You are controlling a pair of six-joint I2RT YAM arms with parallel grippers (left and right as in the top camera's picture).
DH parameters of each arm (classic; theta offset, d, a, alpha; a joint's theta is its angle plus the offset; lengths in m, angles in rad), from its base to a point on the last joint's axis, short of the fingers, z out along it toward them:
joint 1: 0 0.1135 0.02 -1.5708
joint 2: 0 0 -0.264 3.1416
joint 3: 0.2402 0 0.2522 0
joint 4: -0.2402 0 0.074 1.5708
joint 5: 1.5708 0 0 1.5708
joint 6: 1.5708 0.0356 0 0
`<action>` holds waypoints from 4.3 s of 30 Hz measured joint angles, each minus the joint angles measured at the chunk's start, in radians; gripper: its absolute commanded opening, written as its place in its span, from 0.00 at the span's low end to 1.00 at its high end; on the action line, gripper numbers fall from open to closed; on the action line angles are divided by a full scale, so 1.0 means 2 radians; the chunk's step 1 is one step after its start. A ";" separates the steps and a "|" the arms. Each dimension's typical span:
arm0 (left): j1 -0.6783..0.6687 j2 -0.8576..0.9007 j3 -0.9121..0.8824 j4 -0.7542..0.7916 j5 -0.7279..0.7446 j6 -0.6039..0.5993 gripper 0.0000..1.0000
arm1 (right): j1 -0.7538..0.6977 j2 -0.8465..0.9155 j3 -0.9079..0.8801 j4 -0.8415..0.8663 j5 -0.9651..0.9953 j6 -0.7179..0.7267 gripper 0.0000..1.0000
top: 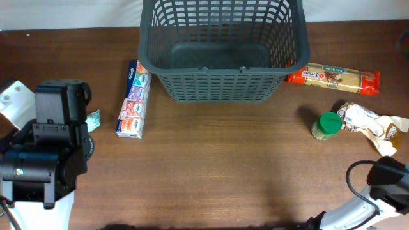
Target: Pack container
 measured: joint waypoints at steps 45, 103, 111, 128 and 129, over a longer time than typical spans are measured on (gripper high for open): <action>0.001 0.002 0.000 0.000 0.000 0.000 0.99 | 0.134 -0.094 -0.431 0.161 0.104 -0.040 0.99; 0.001 0.002 0.000 0.000 0.000 0.000 0.99 | 0.160 -0.035 -0.573 0.299 0.096 -0.110 0.99; 0.001 0.002 0.000 0.000 0.000 0.000 0.99 | 0.160 -0.035 -0.573 0.299 0.097 -0.111 0.99; 0.001 0.002 0.000 0.000 0.000 0.000 0.99 | 0.160 -0.025 -0.573 0.301 0.097 -0.111 0.99; 0.001 0.002 0.000 0.000 0.000 0.000 0.99 | 0.160 -0.021 -0.573 0.302 0.097 -0.111 0.99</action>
